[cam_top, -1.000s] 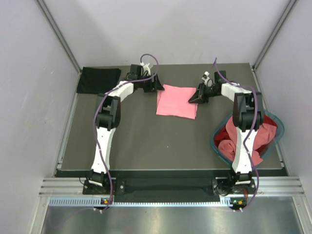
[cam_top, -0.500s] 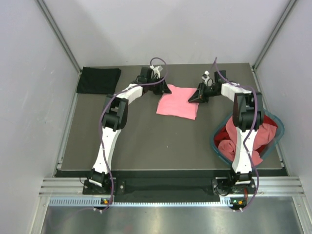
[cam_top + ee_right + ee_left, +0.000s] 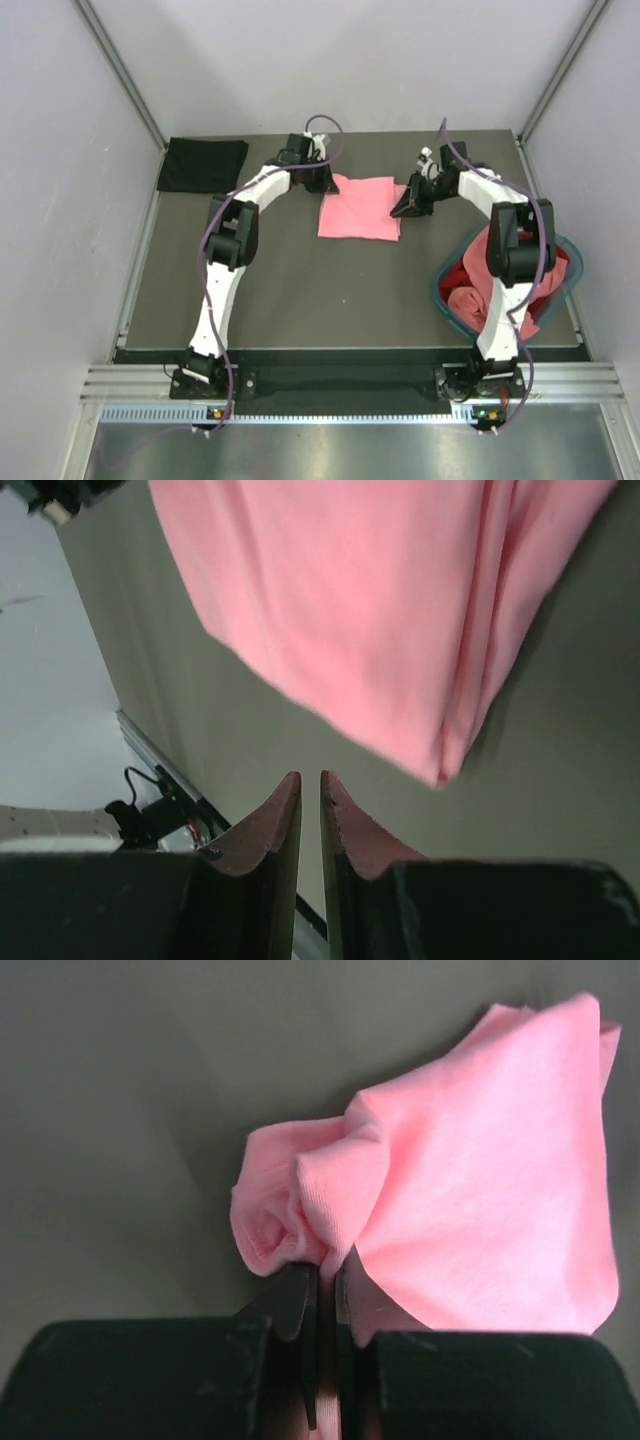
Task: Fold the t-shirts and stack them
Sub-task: Neatly place the folded tshirt to the corner
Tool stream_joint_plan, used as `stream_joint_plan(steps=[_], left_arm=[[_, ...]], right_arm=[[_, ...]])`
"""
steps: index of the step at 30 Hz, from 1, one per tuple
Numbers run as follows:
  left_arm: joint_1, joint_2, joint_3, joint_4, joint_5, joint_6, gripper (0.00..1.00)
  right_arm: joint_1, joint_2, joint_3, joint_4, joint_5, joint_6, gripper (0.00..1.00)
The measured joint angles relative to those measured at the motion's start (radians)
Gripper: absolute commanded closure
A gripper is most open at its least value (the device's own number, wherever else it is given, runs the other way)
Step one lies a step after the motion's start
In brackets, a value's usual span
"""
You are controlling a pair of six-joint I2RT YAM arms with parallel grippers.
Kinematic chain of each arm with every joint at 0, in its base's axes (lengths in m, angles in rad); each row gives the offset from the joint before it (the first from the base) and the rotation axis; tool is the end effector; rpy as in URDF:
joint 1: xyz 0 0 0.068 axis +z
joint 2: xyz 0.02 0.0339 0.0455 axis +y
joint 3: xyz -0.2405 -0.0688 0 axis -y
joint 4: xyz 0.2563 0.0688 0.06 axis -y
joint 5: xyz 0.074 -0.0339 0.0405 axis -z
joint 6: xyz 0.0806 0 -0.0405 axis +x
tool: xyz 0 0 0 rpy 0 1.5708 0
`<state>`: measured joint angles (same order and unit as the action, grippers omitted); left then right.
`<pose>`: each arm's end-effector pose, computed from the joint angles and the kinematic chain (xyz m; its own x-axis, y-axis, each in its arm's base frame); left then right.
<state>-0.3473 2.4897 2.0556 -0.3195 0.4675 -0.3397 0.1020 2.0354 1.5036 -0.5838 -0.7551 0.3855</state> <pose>0.5287 -0.2300 0.1062 -0.8109 -0.0228 -0.5848 0.3634 0.7636 -0.5337 0.4295 0.0995 0.1311 -0.9685 0.1761 -0.1759 -0.0105 0.6772 0.7357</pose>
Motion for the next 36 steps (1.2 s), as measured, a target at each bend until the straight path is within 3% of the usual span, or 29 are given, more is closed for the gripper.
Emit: stream_joint_plan(steps=[10, 16, 22, 36], left_arm=[[0.105, -0.201, 0.024, -0.333, -0.266, 0.303, 1.0], [0.185, -0.317, 0.016, -0.38, -0.447, 0.424, 1.0], [0.246, -0.326, 0.073, -0.399, -0.562, 0.523, 1.0], [0.316, -0.318, 0.165, -0.395, -0.647, 0.65, 1.0]], right_arm=[[0.129, -0.348, -0.165, -0.148, 0.012, -0.05, 0.85], [0.17, -0.306, -0.177, -0.179, -0.01, -0.05, 0.85], [0.177, -0.225, -0.117, -0.19, -0.025, -0.053, 0.85], [0.177, -0.181, -0.095, -0.2, -0.048, -0.061, 0.85]])
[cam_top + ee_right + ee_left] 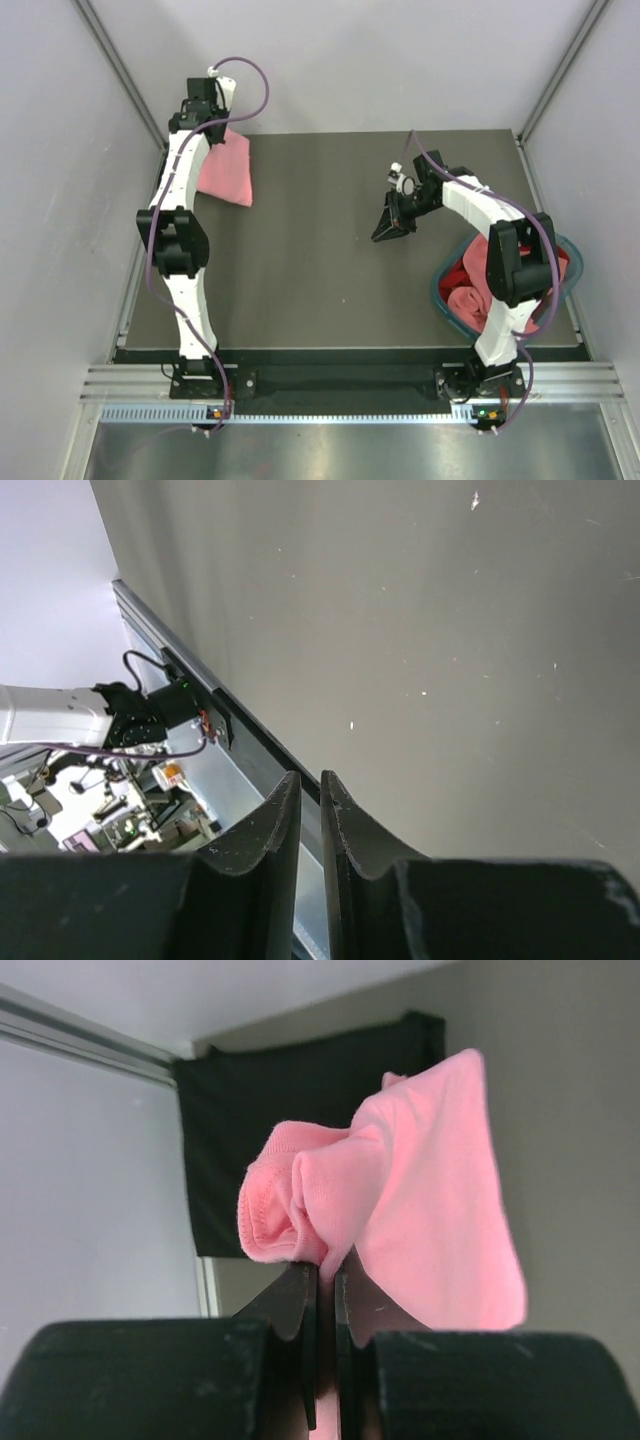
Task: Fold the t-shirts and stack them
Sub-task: Neatly place the folded tshirt to the corner
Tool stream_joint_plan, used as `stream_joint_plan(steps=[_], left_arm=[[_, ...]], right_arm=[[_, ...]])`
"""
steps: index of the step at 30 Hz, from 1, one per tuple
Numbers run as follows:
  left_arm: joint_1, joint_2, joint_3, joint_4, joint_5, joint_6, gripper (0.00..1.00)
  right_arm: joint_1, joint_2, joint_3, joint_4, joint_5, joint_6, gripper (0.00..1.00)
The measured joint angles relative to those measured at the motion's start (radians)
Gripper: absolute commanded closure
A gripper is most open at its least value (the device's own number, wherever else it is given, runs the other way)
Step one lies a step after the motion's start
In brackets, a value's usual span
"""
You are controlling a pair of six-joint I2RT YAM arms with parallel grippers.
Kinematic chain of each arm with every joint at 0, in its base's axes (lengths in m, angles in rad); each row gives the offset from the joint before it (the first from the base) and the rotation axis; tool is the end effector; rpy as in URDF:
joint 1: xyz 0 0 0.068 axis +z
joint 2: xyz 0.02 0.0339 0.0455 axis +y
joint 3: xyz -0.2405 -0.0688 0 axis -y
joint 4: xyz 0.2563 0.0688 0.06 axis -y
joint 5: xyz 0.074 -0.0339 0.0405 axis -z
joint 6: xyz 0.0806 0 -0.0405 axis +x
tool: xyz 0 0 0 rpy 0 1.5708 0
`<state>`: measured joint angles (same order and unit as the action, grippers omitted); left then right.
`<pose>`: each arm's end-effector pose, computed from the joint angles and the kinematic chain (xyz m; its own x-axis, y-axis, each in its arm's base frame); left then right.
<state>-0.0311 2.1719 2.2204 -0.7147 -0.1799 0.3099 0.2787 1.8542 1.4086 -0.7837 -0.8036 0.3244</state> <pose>0.5298 -0.0021 0.2895 -0.6218 0.3195 -0.7150 0.0836 0.9348 0.3451 0.3570 0.1625 0.1656 -0.9934 -0.0541 -0.1012 -0.1119 0.6523 0.7497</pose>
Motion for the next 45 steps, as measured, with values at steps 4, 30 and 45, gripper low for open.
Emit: stream_joint_plan(steps=[4, 30, 45], left_arm=[[0.019, 0.014, 0.062, 0.018, 0.011, 0.011, 1.0], [0.067, 0.146, 0.125, 0.233, 0.114, -0.006, 1.0], [0.098, 0.161, 0.094, 0.288, 0.126, -0.055, 1.0]], right_arm=[[0.0, 0.0, 0.0, 0.0, -0.003, -0.003, 0.85], [0.0, 0.034, -0.023, 0.005, -0.014, -0.01, 0.86], [0.0, 0.04, -0.019, 0.006, -0.014, -0.01, 0.86]])
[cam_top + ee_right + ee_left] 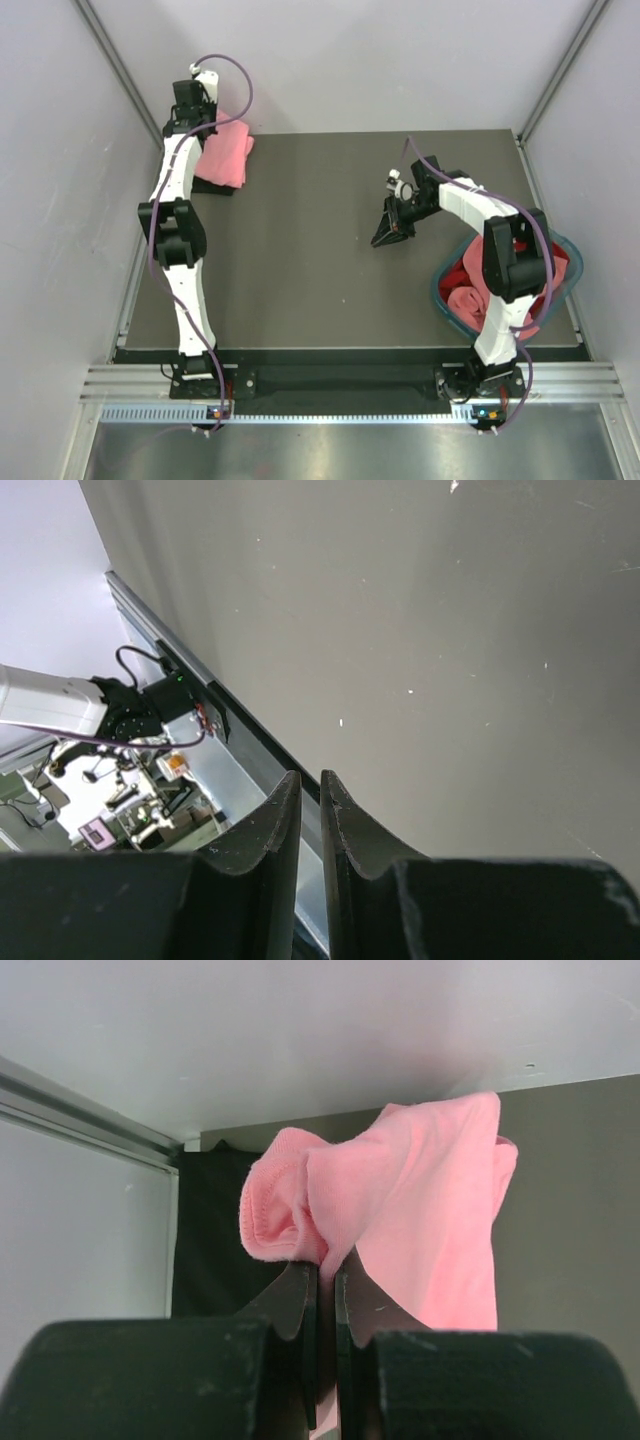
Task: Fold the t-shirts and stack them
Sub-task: Neatly place the folded tshirt to the corner
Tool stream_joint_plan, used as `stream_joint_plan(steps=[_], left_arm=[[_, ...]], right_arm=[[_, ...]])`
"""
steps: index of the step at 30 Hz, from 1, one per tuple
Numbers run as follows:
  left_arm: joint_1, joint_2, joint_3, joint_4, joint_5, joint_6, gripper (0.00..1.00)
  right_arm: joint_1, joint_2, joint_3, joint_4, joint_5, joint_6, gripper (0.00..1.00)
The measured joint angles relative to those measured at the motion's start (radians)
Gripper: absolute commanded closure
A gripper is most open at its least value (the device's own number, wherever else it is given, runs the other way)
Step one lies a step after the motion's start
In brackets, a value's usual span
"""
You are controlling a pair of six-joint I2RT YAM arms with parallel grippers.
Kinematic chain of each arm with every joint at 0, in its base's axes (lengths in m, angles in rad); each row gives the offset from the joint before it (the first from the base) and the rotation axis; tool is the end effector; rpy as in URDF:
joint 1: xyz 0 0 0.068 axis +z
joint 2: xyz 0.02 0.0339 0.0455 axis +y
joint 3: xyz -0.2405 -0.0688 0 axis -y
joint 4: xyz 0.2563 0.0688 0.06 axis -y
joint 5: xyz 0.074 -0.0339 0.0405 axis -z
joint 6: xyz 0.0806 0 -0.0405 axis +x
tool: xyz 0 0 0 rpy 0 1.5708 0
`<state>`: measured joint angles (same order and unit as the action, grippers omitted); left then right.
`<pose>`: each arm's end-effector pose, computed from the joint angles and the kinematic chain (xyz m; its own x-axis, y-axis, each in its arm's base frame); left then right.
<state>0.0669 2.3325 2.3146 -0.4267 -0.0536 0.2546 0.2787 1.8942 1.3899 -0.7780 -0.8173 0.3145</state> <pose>0.5812 0.0433 0.2765 -0.4443 0.2223 -0.8679 -0.0032 0.9683 0.2497 0.3555 0.1629 0.1464 -0.9964 -0.0650 -0.0543 -0.0836 0.6528 0.7529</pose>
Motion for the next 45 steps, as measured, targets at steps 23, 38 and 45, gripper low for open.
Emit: stream_joint_plan(steps=[23, 38, 45], left_arm=[[-0.037, -0.185, -0.123, -0.031, 0.008, -0.047, 1.0], [0.015, -0.151, -0.115, -0.045, 0.019, -0.022, 1.0], [0.037, -0.114, -0.115, -0.041, 0.034, 0.001, 1.0]], right_arm=[[0.0, 0.02, 0.006, 0.0, -0.001, 0.0, 0.86], [-0.002, 0.034, 0.008, 0.0, -0.001, 0.0, 0.86], [-0.002, 0.046, 0.013, -0.001, 0.0, 0.0, 0.86]])
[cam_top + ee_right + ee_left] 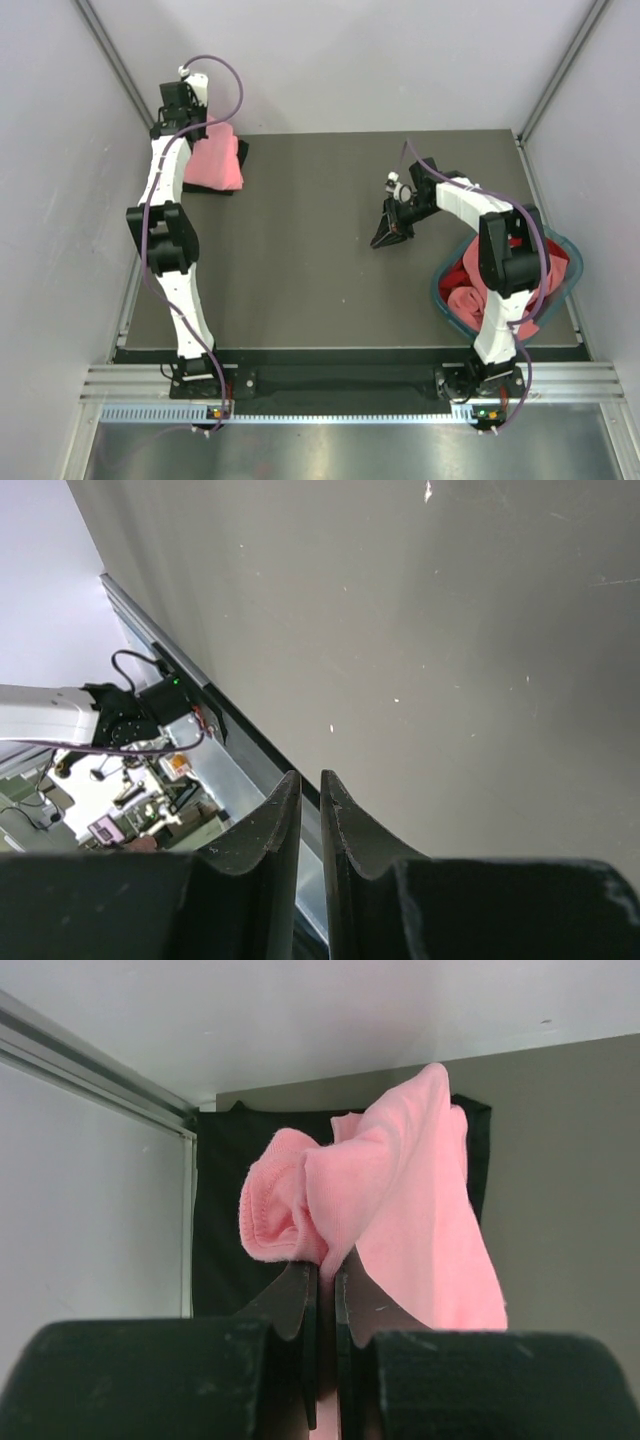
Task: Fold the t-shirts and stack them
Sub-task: Neatly place the folded tshirt to the corner
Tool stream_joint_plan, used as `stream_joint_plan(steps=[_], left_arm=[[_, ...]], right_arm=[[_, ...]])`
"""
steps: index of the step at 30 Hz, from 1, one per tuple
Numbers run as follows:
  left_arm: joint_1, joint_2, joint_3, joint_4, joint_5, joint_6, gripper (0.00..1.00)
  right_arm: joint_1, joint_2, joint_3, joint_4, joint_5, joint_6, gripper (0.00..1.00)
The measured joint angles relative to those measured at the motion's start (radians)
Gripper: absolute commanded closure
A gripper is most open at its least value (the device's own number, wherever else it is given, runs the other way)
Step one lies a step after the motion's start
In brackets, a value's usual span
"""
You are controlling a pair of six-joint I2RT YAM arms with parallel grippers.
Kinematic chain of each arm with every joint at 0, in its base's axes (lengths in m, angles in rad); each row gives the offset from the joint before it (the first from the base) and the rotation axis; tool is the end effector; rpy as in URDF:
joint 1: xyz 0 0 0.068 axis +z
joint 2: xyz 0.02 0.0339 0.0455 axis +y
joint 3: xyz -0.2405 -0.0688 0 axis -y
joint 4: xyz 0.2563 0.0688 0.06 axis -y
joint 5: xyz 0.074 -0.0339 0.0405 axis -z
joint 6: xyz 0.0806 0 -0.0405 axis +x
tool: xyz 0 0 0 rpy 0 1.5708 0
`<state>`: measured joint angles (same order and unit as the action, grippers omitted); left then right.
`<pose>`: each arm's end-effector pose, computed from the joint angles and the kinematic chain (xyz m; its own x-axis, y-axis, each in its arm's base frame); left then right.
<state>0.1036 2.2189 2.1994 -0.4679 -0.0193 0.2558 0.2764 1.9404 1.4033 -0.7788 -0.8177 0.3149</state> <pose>0.5560 0.0594 0.2878 -0.4811 0.2043 -0.8525 0.0014 0.9726 0.2323 0.3595 0.1631 0.1332 -0.9978 -0.0629 -0.0211 -0.0574 0.6596 0.7494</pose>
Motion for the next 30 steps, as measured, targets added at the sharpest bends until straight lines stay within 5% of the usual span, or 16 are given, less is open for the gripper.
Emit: stream_joint_plan(steps=[30], left_arm=[[0.113, 0.329, 0.228, 0.151, 0.053, 0.004, 1.0]], right_arm=[[0.0, 0.103, 0.006, -0.002, 0.005, -0.008, 0.86]])
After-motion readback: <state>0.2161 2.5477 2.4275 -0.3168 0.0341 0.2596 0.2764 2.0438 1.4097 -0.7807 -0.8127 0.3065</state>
